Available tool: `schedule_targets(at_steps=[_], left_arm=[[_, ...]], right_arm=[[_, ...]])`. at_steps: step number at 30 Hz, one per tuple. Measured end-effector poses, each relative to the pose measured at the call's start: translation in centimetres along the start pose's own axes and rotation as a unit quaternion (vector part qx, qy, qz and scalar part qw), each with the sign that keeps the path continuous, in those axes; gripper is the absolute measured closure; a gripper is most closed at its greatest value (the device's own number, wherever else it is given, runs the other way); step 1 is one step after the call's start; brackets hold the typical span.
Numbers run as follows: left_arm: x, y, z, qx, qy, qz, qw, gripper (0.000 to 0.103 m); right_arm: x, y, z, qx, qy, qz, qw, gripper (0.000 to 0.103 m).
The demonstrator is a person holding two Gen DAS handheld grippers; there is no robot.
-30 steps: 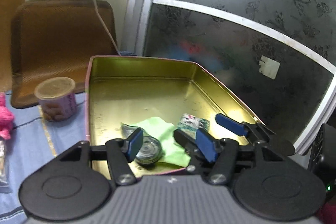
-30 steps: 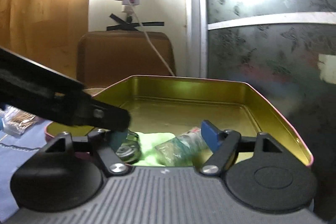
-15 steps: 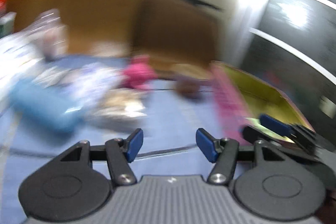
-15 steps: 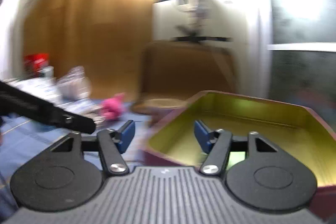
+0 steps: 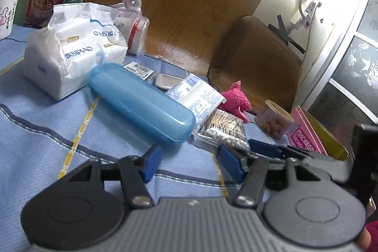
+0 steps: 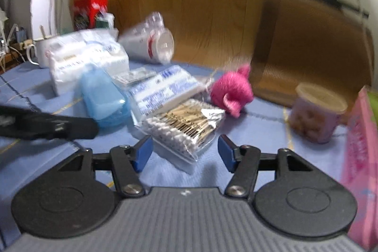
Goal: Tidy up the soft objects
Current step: 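Grasp the bag of cotton swabs with the right gripper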
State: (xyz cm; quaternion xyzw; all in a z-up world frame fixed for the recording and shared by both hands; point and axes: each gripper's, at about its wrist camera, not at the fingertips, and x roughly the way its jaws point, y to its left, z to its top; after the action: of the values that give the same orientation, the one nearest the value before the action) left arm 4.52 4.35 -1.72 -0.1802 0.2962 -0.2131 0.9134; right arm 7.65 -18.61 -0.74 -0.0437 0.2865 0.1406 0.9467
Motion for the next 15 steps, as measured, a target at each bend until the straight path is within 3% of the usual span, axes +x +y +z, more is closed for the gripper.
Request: schedule_targets(at_steps=[2, 4, 5, 8, 15], left_arm=[[0.4, -0.2, 0.0, 0.003, 0.001, 0.001, 1.0000, 0.046], [0.4, -0.4, -0.2, 0.006, 0.004, 0.004, 1.0000, 0.046], [0.4, -0.4, -0.3, 0.008, 0.006, 0.006, 0.9999, 0.046], [0.5, -0.8, -0.4, 0.016, 0.011, 0.019, 0.9996, 0.046], [0.9, -2.0, -0.8, 0.056, 0.019, 0.048, 0.9971, 0.044]], right_arm=[[0.4, -0.5, 0.1, 0.020, 0.006, 0.010, 1.000, 0.046], [0.3, -0.7, -0.1, 0.027, 0.007, 0.006, 1.000, 0.071], [0.3, -0.6, -0.2, 0.024, 0.007, 0.004, 1.000, 0.076], [-0.6, -0.6, -0.8, 0.020, 0.003, 0.001, 1.000, 0.081], [-5.8, 0.6, -4.4, -0.019, -0.013, 0.018, 1.000, 0.083]])
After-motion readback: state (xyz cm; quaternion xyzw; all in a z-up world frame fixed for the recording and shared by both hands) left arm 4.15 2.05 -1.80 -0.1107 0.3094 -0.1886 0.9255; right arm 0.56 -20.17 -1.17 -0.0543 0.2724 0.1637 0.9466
